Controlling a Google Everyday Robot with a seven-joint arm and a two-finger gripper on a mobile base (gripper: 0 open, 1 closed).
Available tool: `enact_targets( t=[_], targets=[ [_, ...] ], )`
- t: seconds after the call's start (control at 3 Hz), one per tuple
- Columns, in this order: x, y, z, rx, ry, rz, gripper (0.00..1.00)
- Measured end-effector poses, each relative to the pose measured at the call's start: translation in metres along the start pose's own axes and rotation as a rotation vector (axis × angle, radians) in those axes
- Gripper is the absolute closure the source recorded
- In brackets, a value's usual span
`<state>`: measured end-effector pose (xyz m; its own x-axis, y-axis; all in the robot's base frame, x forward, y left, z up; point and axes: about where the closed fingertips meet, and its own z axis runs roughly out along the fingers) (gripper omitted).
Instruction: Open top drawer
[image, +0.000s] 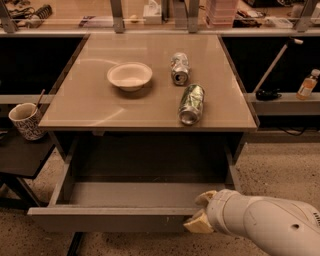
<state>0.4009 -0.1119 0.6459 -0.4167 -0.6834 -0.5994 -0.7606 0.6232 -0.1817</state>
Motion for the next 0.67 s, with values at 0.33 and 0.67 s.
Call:
enact_targets(
  t=[0.33,0.67],
  targets=[
    [0.0000,0.0000,0.0000,0.000,0.000,0.000,0.81],
    [0.0000,0.0000,0.0000,0.000,0.000,0.000,0.58]
  ],
)
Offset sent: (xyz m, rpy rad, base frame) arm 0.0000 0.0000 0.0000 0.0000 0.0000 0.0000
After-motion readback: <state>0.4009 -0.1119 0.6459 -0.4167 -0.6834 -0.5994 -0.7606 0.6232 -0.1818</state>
